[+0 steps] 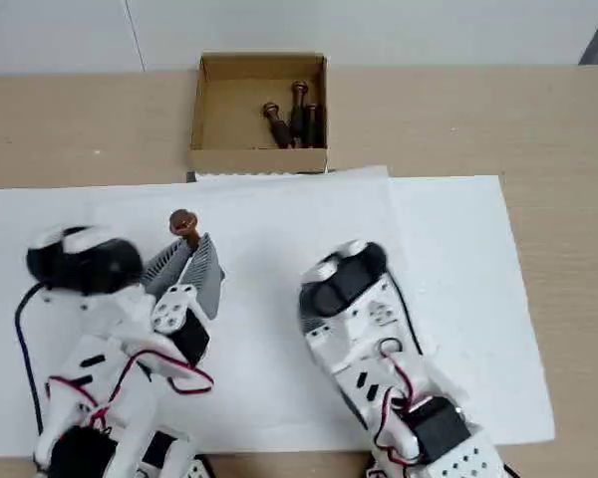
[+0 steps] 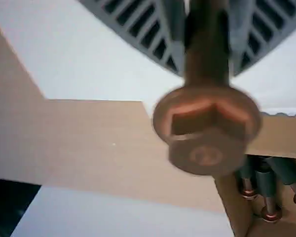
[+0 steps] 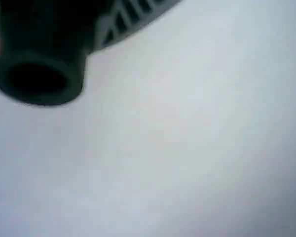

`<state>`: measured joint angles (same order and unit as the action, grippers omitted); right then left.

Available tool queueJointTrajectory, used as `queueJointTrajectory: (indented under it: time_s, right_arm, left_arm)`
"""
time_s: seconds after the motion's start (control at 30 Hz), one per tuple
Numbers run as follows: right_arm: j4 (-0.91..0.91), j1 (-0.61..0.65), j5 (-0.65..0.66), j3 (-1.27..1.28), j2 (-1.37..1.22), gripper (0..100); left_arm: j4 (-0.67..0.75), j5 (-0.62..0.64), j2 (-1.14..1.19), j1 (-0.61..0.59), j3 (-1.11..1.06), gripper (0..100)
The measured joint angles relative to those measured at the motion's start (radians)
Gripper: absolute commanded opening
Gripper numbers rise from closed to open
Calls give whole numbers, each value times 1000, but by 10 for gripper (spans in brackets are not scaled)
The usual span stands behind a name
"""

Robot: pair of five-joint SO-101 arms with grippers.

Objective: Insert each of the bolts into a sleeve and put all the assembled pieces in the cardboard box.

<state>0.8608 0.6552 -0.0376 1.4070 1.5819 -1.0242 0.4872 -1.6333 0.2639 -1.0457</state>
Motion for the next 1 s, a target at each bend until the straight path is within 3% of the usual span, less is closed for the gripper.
queueJointTrajectory:
  time_s: [0.2,0.37,0.53,0.67,1.0]
  right_arm:
    - [-97,92,89,38,0,2]
    - [-176,101,190,84,-2,2]
    - [-250,133,270,101,-2,2]
    - [-265,153,285,101,-2,2]
    - [-265,153,285,100,-2,2]
  left_arm:
    - [0,46,-169,5,-106,5]
    - [8,117,-172,9,-143,5]
    - [68,149,-172,101,-199,5]
    - [115,150,-172,157,-230,5]
    - [121,114,-172,158,-245,5]
